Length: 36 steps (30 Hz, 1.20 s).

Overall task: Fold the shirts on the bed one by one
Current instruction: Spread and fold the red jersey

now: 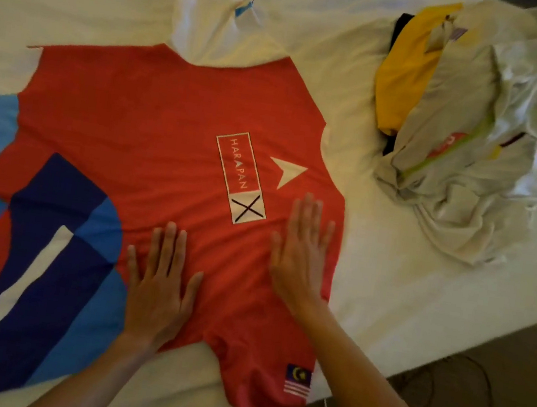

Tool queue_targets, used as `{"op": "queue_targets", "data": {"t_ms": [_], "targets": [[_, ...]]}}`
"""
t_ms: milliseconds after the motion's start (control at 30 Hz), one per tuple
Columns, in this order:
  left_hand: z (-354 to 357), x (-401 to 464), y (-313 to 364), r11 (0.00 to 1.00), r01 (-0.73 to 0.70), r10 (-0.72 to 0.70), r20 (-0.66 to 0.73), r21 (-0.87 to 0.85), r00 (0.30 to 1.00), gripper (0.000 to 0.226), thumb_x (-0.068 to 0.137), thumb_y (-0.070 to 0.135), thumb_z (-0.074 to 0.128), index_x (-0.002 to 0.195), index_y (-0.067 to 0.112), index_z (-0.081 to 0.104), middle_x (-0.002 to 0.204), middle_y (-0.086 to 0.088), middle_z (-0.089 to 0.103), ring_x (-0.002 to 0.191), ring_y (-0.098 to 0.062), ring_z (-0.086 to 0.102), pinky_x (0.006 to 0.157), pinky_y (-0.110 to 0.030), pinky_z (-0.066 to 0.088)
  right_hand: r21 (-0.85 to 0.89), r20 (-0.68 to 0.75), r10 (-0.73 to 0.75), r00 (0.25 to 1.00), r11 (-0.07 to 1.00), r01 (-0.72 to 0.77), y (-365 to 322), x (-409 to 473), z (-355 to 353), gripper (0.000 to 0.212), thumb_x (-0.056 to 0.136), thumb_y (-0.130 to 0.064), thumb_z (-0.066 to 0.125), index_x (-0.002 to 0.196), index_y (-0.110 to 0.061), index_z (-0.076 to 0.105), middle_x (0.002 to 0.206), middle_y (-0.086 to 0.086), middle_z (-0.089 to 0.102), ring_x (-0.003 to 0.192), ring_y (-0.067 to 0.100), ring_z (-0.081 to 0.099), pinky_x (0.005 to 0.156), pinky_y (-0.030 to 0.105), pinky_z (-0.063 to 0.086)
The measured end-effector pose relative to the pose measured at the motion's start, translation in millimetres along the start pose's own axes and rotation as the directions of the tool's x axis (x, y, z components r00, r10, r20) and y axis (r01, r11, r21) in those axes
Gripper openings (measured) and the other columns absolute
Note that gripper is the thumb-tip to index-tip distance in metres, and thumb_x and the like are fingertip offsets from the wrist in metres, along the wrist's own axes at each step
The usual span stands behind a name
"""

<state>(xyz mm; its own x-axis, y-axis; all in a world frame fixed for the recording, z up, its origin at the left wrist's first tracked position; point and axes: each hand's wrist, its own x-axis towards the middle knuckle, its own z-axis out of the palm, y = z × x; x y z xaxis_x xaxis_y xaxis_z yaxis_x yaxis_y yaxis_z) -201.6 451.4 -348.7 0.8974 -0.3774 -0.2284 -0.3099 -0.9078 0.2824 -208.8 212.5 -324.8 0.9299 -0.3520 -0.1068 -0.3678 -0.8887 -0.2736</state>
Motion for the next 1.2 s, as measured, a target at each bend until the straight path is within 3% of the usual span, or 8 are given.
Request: {"op": "queue_targets", "data": {"t_ms": [100,200,267,467,600,667,933,1200], "targets": [[8.7,-16.4,3.7,0.999,-0.032,0.032,-0.003,0.02,0.999,0.071,0.1,0.057,0.018,0.16,0.017,0.012,0.167,-0.005,0.002,0.154,-0.025,0.003,0.121,-0.057,-0.005,-0.032,0.258,-0.443,0.859,0.884,0.466,-17.9,-65.1,22.1,0.065,0.101,-0.045,0.033,0.158,-0.019,0.017,0.166,0.001,0.001,0.153,0.02,-0.003,0.117,0.063,0.011],[8.4,-38.9,-14.7,0.999,0.023,-0.023,0.007,0.032,1.0,0.071,0.101,0.059,0.018,0.16,0.022,0.005,0.168,-0.002,-0.002,0.154,-0.023,-0.002,0.121,-0.055,-0.01,-0.091,0.139,0.071,0.988,0.994,-0.058,25.3,-80.0,9.9,0.062,0.104,-0.041,0.034,0.159,-0.02,0.013,0.166,0.002,-0.001,0.153,0.022,-0.005,0.117,0.064,0.002],[3.5,-54.4,-28.2,0.999,0.011,-0.013,0.047,0.042,0.999,0.07,0.101,0.057,0.019,0.16,0.023,0.003,0.168,0.0,-0.004,0.154,-0.023,-0.005,0.121,-0.055,-0.01,-0.008,0.071,0.409,0.91,0.912,-0.409,43.4,-87.7,-8.0,0.062,0.104,-0.035,0.036,0.157,-0.012,0.016,0.166,0.009,0.005,0.153,0.03,-0.002,0.117,0.064,-0.004],[0.8,-94.8,-24.8,0.972,-0.236,0.231,0.142,0.017,0.962,0.068,0.1,0.058,0.023,0.16,0.026,0.012,0.168,-0.001,0.0,0.154,-0.024,0.001,0.12,-0.06,0.004,0.17,0.215,-0.395,0.893,0.916,0.364,-13.0,-187.6,3.5,0.073,0.098,-0.049,0.042,0.159,-0.018,0.014,0.167,0.002,0.004,0.153,0.023,0.004,0.119,0.06,0.012],[-2.7,-116.4,-51.3,0.997,-0.043,0.034,0.143,0.062,0.989,0.082,0.093,0.069,0.026,0.16,0.027,0.007,0.168,-0.003,-0.003,0.154,-0.026,-0.003,0.122,-0.054,-0.004,-0.001,0.244,0.119,0.962,0.993,-0.122,1.1,-229.7,6.7,0.105,0.085,-0.075,0.044,0.158,-0.012,0.001,0.166,0.008,-0.008,0.153,0.028,-0.008,0.119,0.061,-0.005],[-7.2,-124.6,-59.8,0.996,-0.07,0.061,0.147,0.056,0.987,0.081,0.092,0.067,0.029,0.16,0.027,0.008,0.168,-0.004,-0.004,0.154,-0.026,-0.003,0.122,-0.055,-0.004,0.026,0.198,0.06,0.978,0.997,-0.066,-6.2,-236.1,1.4,0.114,0.075,-0.073,0.056,0.158,-0.011,0.009,0.166,0.014,0.0,0.152,0.035,-0.003,0.118,0.06,-0.007],[-14.7,-119.6,-56.6,0.998,-0.052,0.045,0.14,0.043,0.989,0.068,0.092,0.033,0.03,0.158,0.028,0.019,0.167,-0.003,0.005,0.154,-0.025,0.004,0.12,-0.061,0.012,0.028,0.116,-0.092,0.989,0.996,0.09,-21.5,-235.8,3.0,0.077,0.06,-0.013,0.085,0.133,-0.012,0.06,0.129,0.007,0.061,0.117,0.029,0.054,0.098,0.051,0.048],[-30.0,-115.0,-66.3,0.987,-0.163,0.163,0.002,-0.015,0.987,0.058,0.093,0.029,0.031,0.148,0.016,0.045,0.156,-0.006,0.039,0.146,-0.03,0.031,0.118,-0.059,0.021,0.03,0.259,0.018,0.966,0.999,-0.026,17.3,-183.8,-48.4,0.03,0.068,0.001,0.074,0.093,-0.017,0.073,0.088,0.0,0.071,0.077,0.026,0.065,0.067,0.039,0.054]]}}
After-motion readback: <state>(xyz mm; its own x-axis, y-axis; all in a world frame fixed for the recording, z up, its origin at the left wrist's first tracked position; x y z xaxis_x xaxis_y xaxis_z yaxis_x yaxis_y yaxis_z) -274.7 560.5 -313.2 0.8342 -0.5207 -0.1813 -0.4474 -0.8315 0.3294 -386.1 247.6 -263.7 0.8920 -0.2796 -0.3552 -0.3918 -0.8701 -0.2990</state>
